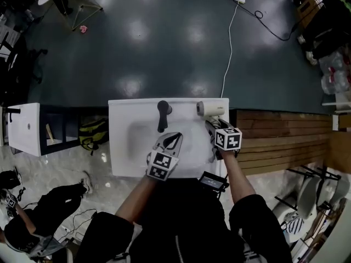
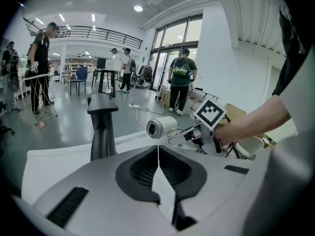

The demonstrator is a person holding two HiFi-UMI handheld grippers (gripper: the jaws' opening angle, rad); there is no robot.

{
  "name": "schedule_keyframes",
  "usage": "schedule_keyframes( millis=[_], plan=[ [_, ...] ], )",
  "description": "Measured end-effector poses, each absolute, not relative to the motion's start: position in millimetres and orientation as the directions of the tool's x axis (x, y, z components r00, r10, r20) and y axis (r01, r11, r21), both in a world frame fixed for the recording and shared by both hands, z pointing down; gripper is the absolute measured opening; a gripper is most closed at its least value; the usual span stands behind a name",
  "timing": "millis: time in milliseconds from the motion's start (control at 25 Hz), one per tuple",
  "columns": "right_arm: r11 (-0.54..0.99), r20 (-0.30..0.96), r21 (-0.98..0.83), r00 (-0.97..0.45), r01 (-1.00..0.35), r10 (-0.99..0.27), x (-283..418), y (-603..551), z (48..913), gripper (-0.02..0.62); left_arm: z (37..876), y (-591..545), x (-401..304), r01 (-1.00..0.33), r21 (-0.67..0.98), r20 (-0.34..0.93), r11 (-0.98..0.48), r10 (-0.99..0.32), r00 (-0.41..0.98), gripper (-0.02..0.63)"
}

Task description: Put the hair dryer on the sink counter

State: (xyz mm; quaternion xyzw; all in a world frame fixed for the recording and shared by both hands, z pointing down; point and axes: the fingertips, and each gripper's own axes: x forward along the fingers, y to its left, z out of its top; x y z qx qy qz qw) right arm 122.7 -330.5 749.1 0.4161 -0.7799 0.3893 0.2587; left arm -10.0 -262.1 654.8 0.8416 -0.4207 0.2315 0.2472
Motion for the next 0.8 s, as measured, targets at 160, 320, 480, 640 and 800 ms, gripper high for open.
schedule_keyframes(
  millis=[160,320,480,640,800],
  plan=[
    [0.351,0.736,-0.388,-0.516,-0.852,-0.439,121.4,-330.4,754.2,0.207,657.0,-260.3,-12.0,-0.824,0.225,0.601,-0.52,-0.591,0.538,0.015],
    [0.35,0.741,-0.387,-0.514,-0.853,-0.433,120.3,-330.8,758.3,0.207,660.1,-258.6,-14.3,-0.825,0.225,0.608,-0.518,-0.588,0.534,0.015],
    [0.346,0.748,-0.384,-0.508,-0.856,-0.428,121.3,-330.3,761.6,0.207,660.6,-257.6,-14.3,-0.826,0.226,0.609,-0.516,-0.588,0.533,0.015],
    [0.348,0.762,-0.365,-0.492,-0.863,-0.42,121.8,-330.4,764.6,0.207,660.6,-257.3,-15.8,-0.828,0.225,0.61,-0.513,-0.588,0.531,0.015],
    [0.354,0.774,-0.348,-0.479,-0.868,-0.413,121.8,-329.9,768.0,0.207,661.6,-256.1,-16.2,-0.83,0.229,0.609,-0.509,-0.59,0.53,0.015]
  ],
)
